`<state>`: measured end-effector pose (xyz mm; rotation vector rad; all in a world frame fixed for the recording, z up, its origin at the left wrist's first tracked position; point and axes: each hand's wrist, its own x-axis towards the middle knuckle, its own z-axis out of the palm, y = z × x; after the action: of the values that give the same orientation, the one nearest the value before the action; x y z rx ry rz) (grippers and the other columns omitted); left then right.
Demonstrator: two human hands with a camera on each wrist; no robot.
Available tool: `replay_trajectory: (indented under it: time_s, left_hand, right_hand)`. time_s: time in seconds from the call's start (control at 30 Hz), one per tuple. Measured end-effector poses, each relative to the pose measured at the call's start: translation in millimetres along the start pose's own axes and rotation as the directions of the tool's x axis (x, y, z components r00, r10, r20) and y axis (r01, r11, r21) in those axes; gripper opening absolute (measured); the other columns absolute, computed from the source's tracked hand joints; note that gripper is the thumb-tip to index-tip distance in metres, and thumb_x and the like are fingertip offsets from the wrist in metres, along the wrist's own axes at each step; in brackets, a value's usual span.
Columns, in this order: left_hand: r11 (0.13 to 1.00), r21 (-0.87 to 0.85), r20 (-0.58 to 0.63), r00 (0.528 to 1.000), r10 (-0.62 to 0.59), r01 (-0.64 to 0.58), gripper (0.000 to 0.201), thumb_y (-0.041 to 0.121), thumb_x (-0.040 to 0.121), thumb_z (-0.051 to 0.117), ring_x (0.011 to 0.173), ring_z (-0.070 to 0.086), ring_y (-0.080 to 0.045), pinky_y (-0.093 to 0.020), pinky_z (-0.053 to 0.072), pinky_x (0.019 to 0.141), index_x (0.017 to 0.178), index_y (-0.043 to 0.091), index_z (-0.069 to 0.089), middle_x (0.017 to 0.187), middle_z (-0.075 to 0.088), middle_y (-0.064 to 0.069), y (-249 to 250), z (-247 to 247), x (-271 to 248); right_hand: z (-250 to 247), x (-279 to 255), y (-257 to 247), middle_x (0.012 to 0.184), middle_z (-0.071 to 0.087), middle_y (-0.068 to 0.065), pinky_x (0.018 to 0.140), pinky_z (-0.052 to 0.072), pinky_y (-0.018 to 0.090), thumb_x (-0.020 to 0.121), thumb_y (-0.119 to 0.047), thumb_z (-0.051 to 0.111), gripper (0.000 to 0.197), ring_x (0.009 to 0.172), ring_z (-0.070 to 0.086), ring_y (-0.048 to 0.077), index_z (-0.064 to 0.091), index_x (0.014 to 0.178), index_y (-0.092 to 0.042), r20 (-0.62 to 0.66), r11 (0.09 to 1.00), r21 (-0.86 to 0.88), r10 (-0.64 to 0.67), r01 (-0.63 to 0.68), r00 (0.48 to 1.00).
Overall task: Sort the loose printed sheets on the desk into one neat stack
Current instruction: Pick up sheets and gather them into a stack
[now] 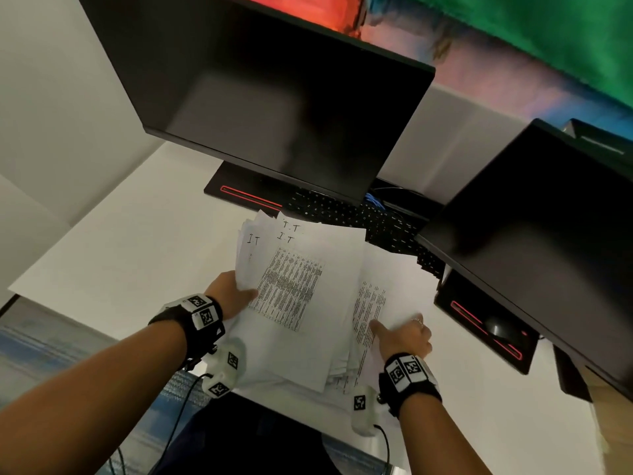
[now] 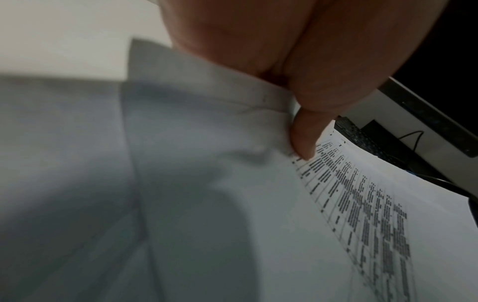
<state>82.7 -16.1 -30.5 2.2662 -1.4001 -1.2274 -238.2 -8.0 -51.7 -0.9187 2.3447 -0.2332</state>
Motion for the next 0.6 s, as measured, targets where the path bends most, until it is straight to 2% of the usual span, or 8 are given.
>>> replay_trajectory:
  time_s: [0.1,0.2,0.3,0.4,0.47,0.5,0.6]
  left_hand:
    - [1.000,0.002,0.007,1.000,0.005,-0.005,0.028,0.023,0.093,0.064,0.088,0.058,-0.022,-0.029,0.042,0.077,0.116,0.008,0.064,0.103,0.065,-0.007,-1.1,-1.3,0.4]
    - [1.000,-0.001,0.006,1.000,-0.003,0.003,0.030,0.024,0.093,0.065,0.089,0.057,-0.023,-0.029,0.041,0.079,0.117,0.007,0.064,0.109,0.067,-0.010,-2.7,-0.4,1.6]
    - [1.000,-0.008,0.008,1.000,-0.011,0.011,0.027,0.023,0.093,0.065,0.087,0.057,-0.023,-0.029,0.041,0.076,0.114,0.006,0.064,0.098,0.063,-0.007,-1.2,-0.8,-0.1]
    - [0.999,-0.028,0.005,1.000,-0.019,0.019,0.027,0.022,0.093,0.065,0.086,0.059,-0.024,-0.029,0.041,0.075,0.114,0.005,0.064,0.100,0.066,-0.008,-2.7,-3.3,-0.2]
    - [0.999,-0.031,0.000,1.000,-0.024,0.024,0.029,0.020,0.093,0.065,0.088,0.057,-0.024,-0.029,0.041,0.077,0.116,0.004,0.064,0.102,0.066,-0.009,-4.6,-4.9,-0.4]
    - [0.999,-0.025,-0.001,1.000,-0.022,0.022,0.030,0.020,0.093,0.065,0.088,0.056,-0.023,-0.029,0.040,0.077,0.118,0.004,0.064,0.101,0.063,-0.007,-4.8,-5.7,-1.3]
    - [0.999,-0.011,-0.009,1.000,-0.030,0.030,0.028,0.020,0.095,0.062,0.087,0.054,-0.022,-0.029,0.039,0.076,0.117,0.003,0.063,0.096,0.059,-0.005,-2.7,-5.1,-3.6]
  right_hand:
    - [-3.9,6.1,-1.5,0.137,0.054,0.020,0.097,0.049,0.041,0.070,-0.032,0.089,0.101,0.124,0.055,0.037,0.032,0.149,-0.005,-0.004,0.989,0.147,0.033,-0.032,0.999]
    - [-2.7,4.4,-2.6,0.120,0.067,0.017,0.083,0.056,0.035,0.065,-0.025,0.092,0.075,0.105,0.067,0.033,0.056,0.127,-0.002,0.094,0.970,0.239,0.012,-0.034,0.995]
    - [-10.1,-5.5,-7.9,0.110,0.073,0.016,0.080,0.059,0.035,0.068,-0.018,0.090,0.051,0.090,0.069,0.027,0.067,0.111,-0.003,0.120,0.957,0.287,-0.070,0.033,0.990]
    - [-53.2,-24.0,-29.9,0.102,0.072,0.014,0.072,0.055,0.028,0.077,-0.016,0.083,0.037,0.086,0.066,0.026,0.066,0.107,-0.004,-0.027,0.953,0.225,-0.201,0.202,0.979]
    - [-93.0,-39.7,-47.6,0.092,0.067,0.008,0.072,0.057,0.032,0.078,-0.020,0.083,0.033,0.094,0.066,0.030,0.065,0.104,-0.007,-0.144,0.924,0.148,-0.333,0.353,0.932]
    - [-112.9,-48.3,-55.7,0.087,0.064,0.003,0.069,0.056,0.031,0.077,-0.020,0.083,0.031,0.092,0.066,0.030,0.065,0.101,-0.010,-0.185,0.894,0.143,-0.396,0.424,0.899]
    - [-166.1,-73.9,-74.5,0.081,0.064,-0.011,0.060,0.048,0.020,0.075,-0.013,0.085,0.029,0.077,0.067,0.011,0.066,0.095,-0.021,-0.222,0.757,0.338,-0.514,0.560,0.829]
